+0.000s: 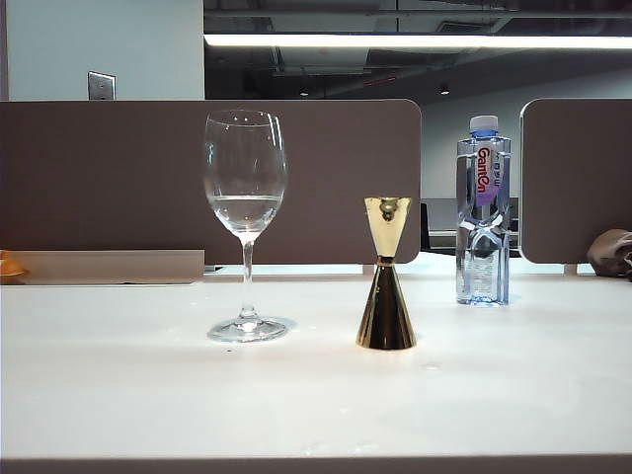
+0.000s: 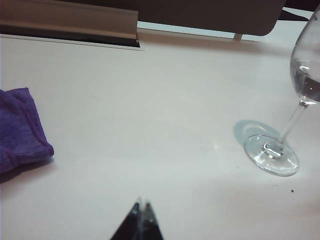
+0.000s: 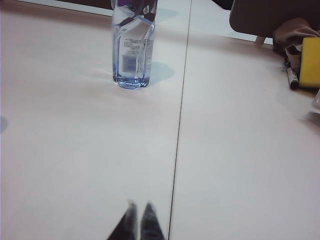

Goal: Pick up the jigger and pour the water inside into the glass.

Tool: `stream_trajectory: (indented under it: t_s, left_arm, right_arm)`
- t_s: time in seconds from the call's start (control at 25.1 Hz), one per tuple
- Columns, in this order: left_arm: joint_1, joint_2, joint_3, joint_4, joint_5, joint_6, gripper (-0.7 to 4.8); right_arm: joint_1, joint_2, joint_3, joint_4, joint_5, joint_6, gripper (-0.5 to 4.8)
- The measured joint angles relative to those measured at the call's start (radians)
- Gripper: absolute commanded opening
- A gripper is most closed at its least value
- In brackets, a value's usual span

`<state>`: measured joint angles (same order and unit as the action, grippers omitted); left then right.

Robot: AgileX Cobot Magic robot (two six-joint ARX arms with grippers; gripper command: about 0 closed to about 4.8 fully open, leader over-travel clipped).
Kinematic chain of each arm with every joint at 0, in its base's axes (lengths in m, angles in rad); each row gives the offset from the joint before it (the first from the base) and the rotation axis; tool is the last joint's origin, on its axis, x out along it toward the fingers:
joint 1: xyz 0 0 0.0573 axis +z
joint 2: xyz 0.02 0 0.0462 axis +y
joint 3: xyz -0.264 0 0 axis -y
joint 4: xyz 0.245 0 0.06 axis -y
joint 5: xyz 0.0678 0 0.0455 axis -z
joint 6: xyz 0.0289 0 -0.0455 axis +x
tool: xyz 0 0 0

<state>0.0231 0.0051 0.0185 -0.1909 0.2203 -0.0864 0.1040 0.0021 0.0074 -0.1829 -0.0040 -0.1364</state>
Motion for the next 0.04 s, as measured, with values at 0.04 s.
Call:
stream_trajectory:
  t_s: [0.04]
  left_arm:
    - [0.000,0.000,0.000,0.000,0.000,0.000,0.04]
  right_arm:
    - [0.000,0.000,0.000,0.000,0.000,0.000,0.22]
